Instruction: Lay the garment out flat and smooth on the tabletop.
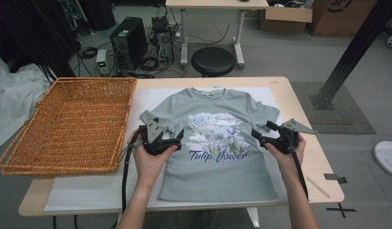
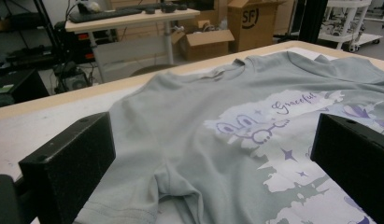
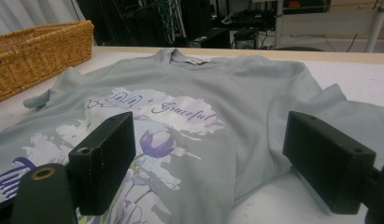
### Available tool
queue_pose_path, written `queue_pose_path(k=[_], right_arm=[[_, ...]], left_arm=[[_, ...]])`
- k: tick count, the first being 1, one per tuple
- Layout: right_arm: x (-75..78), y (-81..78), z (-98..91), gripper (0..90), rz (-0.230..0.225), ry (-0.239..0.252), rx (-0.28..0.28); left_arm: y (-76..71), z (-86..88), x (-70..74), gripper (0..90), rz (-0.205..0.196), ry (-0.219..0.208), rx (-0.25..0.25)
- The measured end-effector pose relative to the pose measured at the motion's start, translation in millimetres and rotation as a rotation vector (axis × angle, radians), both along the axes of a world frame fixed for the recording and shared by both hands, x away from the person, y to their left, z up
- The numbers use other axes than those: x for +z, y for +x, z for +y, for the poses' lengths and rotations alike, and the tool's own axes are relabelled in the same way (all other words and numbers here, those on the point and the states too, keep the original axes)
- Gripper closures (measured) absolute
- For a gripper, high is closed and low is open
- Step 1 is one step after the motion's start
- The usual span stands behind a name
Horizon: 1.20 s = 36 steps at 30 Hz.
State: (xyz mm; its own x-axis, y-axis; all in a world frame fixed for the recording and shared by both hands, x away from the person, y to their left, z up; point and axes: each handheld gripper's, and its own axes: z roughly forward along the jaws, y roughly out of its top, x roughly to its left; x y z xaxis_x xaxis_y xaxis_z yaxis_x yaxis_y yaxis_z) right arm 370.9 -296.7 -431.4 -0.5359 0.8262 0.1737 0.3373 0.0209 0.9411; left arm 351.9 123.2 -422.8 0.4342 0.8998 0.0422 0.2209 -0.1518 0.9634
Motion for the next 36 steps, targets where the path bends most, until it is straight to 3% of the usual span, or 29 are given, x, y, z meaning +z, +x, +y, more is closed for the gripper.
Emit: queue_pose_path(k=[12, 36], right_arm=[[5.7, -1.3, -7.0, 15.9, -0.005, -0.018, -0.017], [11.8, 13.2, -11.1, 17.6, -0.004, -0.021, -0.051]], left_arm=[[-5.7, 10.0, 4.9, 0.3, -0.023, -0.009, 0.009], [-4.0, 14.0, 3.5, 0.3, -0.025, -0.004, 0.019]])
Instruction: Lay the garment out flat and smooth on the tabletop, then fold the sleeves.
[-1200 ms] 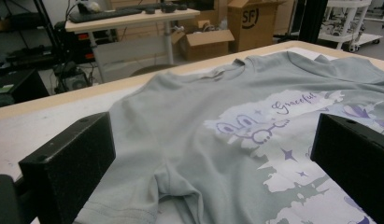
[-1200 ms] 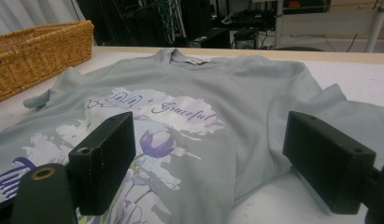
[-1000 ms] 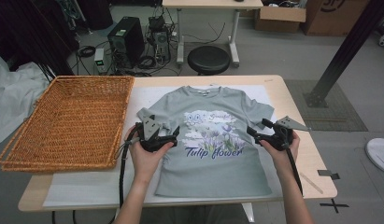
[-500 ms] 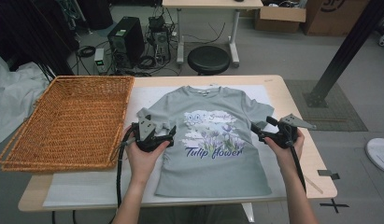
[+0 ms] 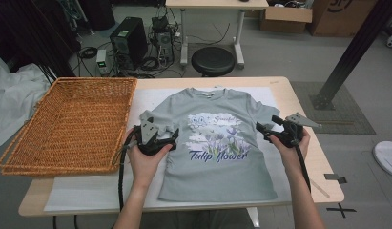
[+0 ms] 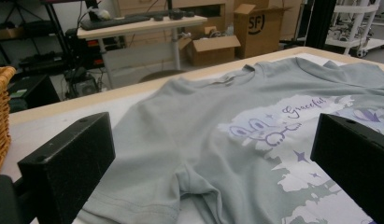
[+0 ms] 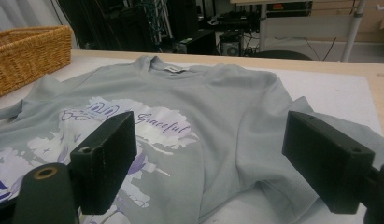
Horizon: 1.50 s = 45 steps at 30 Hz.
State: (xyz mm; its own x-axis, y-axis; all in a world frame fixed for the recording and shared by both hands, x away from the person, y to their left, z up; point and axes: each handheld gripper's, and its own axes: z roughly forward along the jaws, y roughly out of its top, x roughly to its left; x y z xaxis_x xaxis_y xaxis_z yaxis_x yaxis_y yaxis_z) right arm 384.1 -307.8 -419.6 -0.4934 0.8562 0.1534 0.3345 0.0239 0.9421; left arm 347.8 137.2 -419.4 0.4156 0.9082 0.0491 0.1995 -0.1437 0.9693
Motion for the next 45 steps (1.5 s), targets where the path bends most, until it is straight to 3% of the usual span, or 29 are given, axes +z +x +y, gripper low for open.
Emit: queue_pose_path(k=[16, 29, 32, 38, 41, 45], right_arm=[[-0.4, -4.5, -3.7, 17.9, -0.004, -0.002, -0.003], [9.6, -3.5, -7.0, 17.9, -0.021, 0.001, -0.003], [11.1, -1.3, -10.0, 18.4, -0.022, 0.002, -0.009], [10.4, 9.3, -19.6, 19.4, -0.012, 0.009, -0.031], [10.3, 13.4, -25.0, 20.2, -0.012, 0.018, -0.036], [9.4, 16.1, -29.6, 20.5, -0.016, 0.026, -0.038]], left_arm=[[-0.5, -5.0, -1.2, 0.3, 0.006, 0.008, -0.003], [7.3, -3.3, 11.1, 1.0, -0.012, -0.012, 0.017], [11.0, -1.9, 11.1, 1.9, -0.005, -0.020, 0.035], [24.2, 8.6, 9.3, 8.7, 0.026, -0.047, 0.162], [29.8, 16.9, 13.2, 16.0, 0.035, -0.099, 0.194], [38.0, 19.6, 19.3, 21.6, 0.073, -0.120, 0.235]])
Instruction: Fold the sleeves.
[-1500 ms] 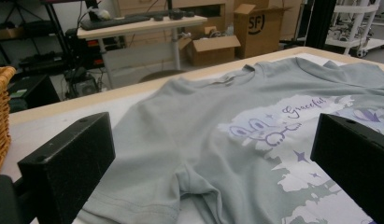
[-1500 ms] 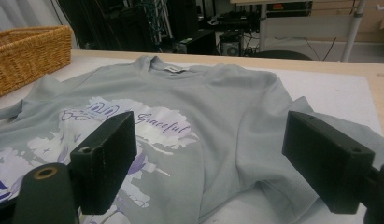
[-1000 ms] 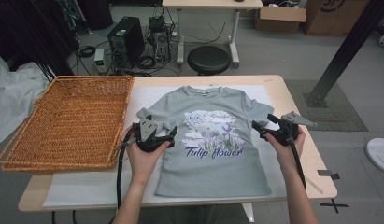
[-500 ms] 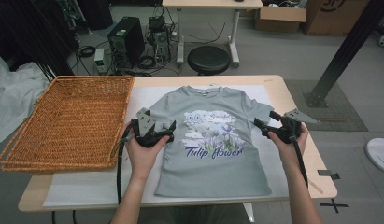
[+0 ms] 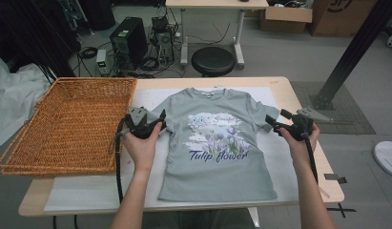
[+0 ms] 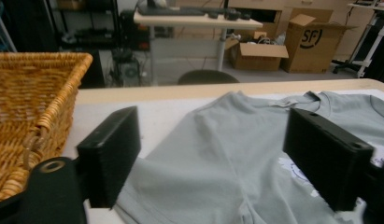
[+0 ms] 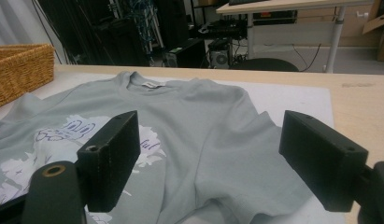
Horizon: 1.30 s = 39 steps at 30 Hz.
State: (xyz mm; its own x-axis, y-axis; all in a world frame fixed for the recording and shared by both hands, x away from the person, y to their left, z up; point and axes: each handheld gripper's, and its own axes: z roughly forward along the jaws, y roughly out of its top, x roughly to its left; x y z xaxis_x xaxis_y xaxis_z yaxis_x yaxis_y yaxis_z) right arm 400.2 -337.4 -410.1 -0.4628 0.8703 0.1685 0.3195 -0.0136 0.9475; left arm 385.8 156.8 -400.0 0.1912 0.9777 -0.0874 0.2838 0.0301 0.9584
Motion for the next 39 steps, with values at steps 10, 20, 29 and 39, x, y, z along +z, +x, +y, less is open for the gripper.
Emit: queue_pose_path(k=[10, 20, 29, 39], right_arm=[[-6.3, -1.1, -3.0, 21.5, 0.003, 0.010, 0.008], [-10.1, -4.8, -5.3, 22.0, 0.008, 0.010, 0.004], [-11.9, -4.6, 0.3, 22.4, 0.002, 0.008, 0.022], [-14.5, -5.0, 0.0, 22.7, 0.001, 0.002, 0.034]], left_arm=[[14.4, -4.1, 0.5, 33.7, 0.070, -0.035, 0.010], [18.7, 1.0, -2.3, 29.5, 0.086, -0.041, 0.053], [32.7, -1.3, -22.0, 32.6, 0.206, 0.059, 0.156], [50.4, 1.0, -40.7, 31.5, 0.237, 0.035, 0.284]])
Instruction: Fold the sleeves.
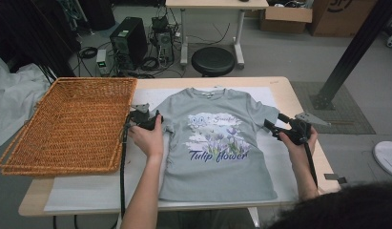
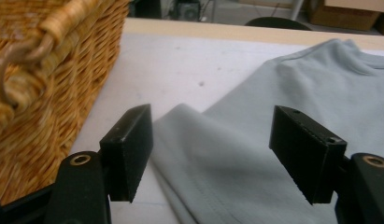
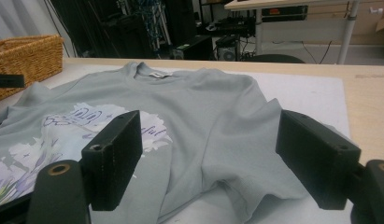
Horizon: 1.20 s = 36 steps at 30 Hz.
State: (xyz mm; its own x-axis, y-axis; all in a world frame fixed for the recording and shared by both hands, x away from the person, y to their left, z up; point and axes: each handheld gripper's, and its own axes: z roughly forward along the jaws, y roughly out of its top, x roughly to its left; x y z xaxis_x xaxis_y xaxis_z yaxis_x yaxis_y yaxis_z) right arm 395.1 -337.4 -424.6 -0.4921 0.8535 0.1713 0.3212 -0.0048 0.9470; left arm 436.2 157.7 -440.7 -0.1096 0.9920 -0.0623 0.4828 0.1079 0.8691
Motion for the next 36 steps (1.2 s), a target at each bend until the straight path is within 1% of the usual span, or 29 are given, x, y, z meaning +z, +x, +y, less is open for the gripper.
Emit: queue_pose_path(k=[2, 3, 6, 8, 11, 12, 15, 16, 18, 20, 22, 25, 27, 29, 31, 32, 34, 35, 36], right_arm=[[-0.7, -0.4, -0.6, 22.8, -0.002, 0.001, 0.000], [-0.9, -0.6, -0.9, 22.8, -0.001, 0.004, 0.000], [-1.8, -0.4, -1.4, 23.0, -0.003, 0.003, 0.004], [-1.9, -0.6, -1.6, 23.0, -0.004, 0.001, 0.004], [-2.2, -0.9, -2.1, 23.2, -0.005, 0.000, 0.008], [-2.3, -1.0, -2.3, 23.3, -0.004, -0.002, 0.007], [-2.4, -1.5, -3.8, 23.3, -0.005, 0.001, 0.008], [-2.4, -1.7, -4.3, 23.3, -0.006, 0.001, 0.007], [-2.5, -2.0, -5.0, 23.4, -0.005, 0.001, 0.007], [-2.8, -2.4, -5.7, 23.7, -0.004, -0.001, 0.006], [-3.2, -2.7, -6.4, 24.3, -0.004, -0.001, 0.005], [-3.9, -3.1, -6.8, 24.8, -0.003, 0.000, 0.006], [-4.3, -3.4, -7.0, 25.4, -0.003, -0.004, 0.008], [-4.8, -3.7, -7.5, 25.9, -0.003, -0.006, 0.007], [-5.3, -4.1, -8.3, 26.1, 0.001, -0.007, 0.005], [-5.4, -4.3, -8.7, 26.3, 0.000, -0.007, 0.005], [-5.3, -4.8, -9.6, 26.5, 0.000, -0.006, 0.003], [-5.3, -4.9, -10.0, 26.6, -0.001, -0.008, 0.001], [-5.3, -5.1, -10.3, 26.6, 0.001, -0.007, -0.001]], left_arm=[[1.8, 2.9, -1.9, 34.9, 0.014, -0.023, 0.017], [1.8, 2.9, -1.9, 36.4, 0.014, -0.023, 0.017], [3.8, 3.8, -6.0, 40.3, 0.041, -0.027, 0.033], [4.6, 4.0, -8.2, 43.5, 0.045, -0.017, 0.038], [6.6, 7.2, -12.1, 46.5, 0.065, -0.029, 0.054], [7.3, 8.5, -13.2, 47.8, 0.074, -0.044, 0.056], [9.6, 9.7, -16.6, 50.0, 0.091, -0.057, 0.055], [10.0, 9.5, -17.6, 50.9, 0.096, -0.055, 0.054], [10.7, 9.0, -18.5, 51.6, 0.093, -0.049, 0.056], [11.0, 9.9, -18.1, 53.0, 0.092, -0.056, 0.062], [11.4, 10.6, -18.5, 59.2, 0.088, -0.056, 0.052], [10.6, 9.7, -18.5, 73.5, 0.083, -0.042, 0.032], [9.9, 7.6, -17.5, 84.2, 0.084, -0.051, 0.022], [9.3, 7.3, -15.7, 86.0, 0.070, -0.077, 0.010], [8.1, 6.0, -12.6, 85.9, 0.029, -0.083, -0.020], [7.6, 4.8, -10.8, 85.9, 0.008, -0.095, -0.040], [6.1, 1.1, -5.1, 84.9, -0.047, -0.137, -0.092], [4.6, -2.2, -1.1, 84.3, -0.077, -0.149, -0.116], [2.9, -6.2, 3.3, 84.1, -0.107, -0.151, -0.141]])
